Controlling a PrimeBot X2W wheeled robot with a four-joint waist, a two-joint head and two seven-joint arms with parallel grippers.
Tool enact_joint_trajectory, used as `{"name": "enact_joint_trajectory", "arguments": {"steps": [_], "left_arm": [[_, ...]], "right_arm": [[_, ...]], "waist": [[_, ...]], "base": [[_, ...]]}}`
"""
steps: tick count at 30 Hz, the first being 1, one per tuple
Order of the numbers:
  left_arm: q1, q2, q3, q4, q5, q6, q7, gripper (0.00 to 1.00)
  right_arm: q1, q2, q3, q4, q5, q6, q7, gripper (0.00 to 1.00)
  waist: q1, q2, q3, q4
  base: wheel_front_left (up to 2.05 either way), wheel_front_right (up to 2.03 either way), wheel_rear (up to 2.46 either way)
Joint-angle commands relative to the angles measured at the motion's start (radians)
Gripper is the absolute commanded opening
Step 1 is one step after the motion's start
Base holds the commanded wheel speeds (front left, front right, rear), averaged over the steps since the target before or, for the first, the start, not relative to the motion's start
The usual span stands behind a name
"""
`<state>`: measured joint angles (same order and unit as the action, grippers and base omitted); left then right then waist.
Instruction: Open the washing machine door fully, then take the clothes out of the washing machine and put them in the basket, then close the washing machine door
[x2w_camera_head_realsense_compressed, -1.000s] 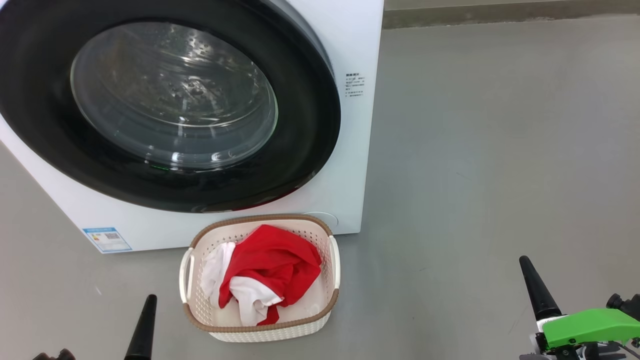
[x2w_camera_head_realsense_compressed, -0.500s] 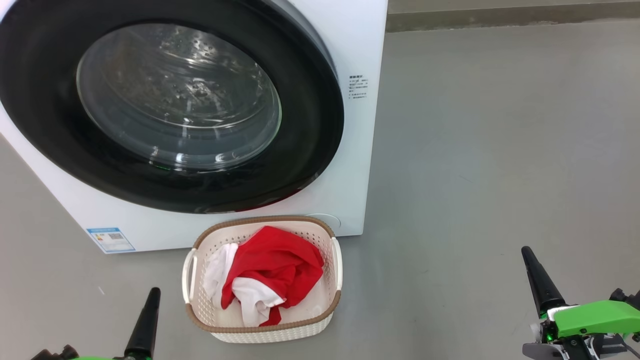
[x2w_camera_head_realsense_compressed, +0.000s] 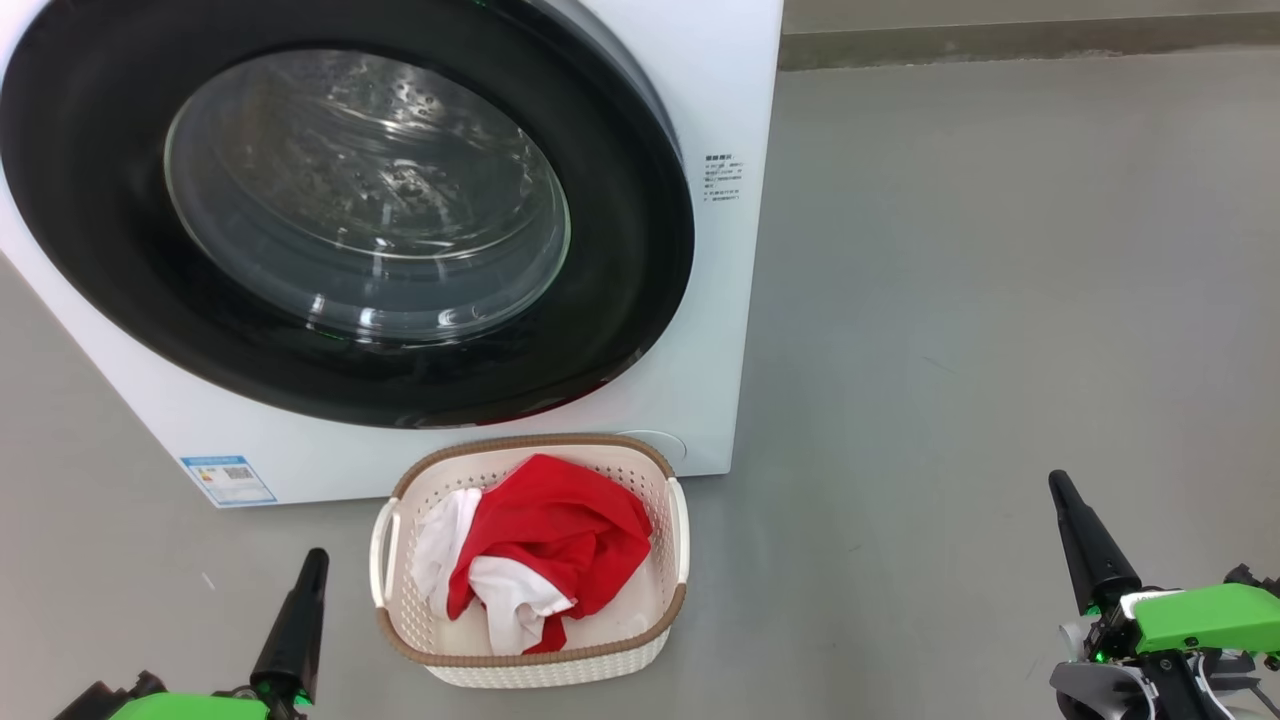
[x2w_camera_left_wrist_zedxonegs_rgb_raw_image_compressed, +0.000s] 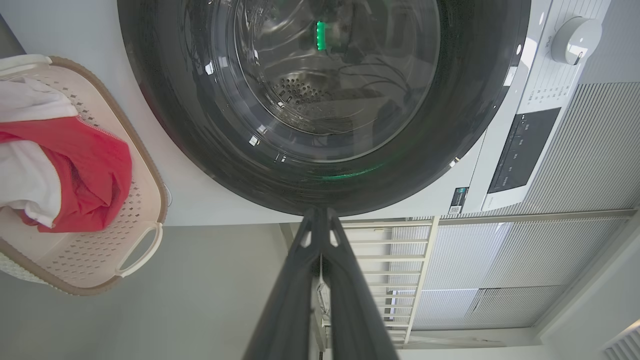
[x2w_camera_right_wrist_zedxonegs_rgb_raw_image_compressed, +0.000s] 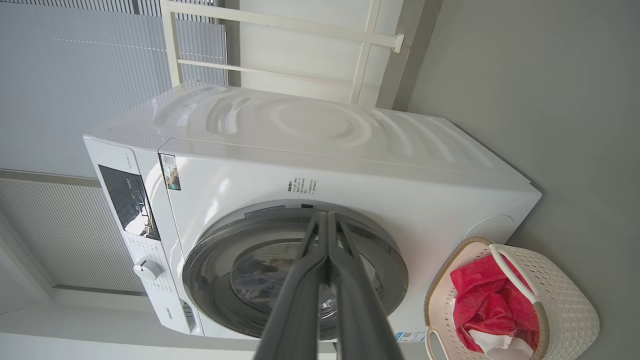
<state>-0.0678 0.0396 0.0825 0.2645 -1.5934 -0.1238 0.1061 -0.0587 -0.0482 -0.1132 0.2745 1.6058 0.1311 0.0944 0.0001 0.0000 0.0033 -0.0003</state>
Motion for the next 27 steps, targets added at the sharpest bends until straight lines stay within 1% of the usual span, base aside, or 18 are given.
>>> {"name": "enact_joint_trajectory", "arguments": {"steps": [1,27], "left_arm": [[-0.040,0.011,0.032,-0.020,-0.015,-0.007,0.008,0.00],[-0.040,0.011,0.032,-0.020,-0.015,-0.007,0.007,0.00]], "right_arm": [[-0.048,-0.014,0.015,-0.031,0.016,0.000,0.006,0.00],[-0.048,-0.010,0.010,-0.030,0.012,0.000,0.010,0.00]], "waist": [[-0.0001,0.0000,0.000,0.000],[-0.0001,0.0000,0.000,0.000]], "base": [[0.00,0.00,0.00],[0.00,0.00,0.00]]}}
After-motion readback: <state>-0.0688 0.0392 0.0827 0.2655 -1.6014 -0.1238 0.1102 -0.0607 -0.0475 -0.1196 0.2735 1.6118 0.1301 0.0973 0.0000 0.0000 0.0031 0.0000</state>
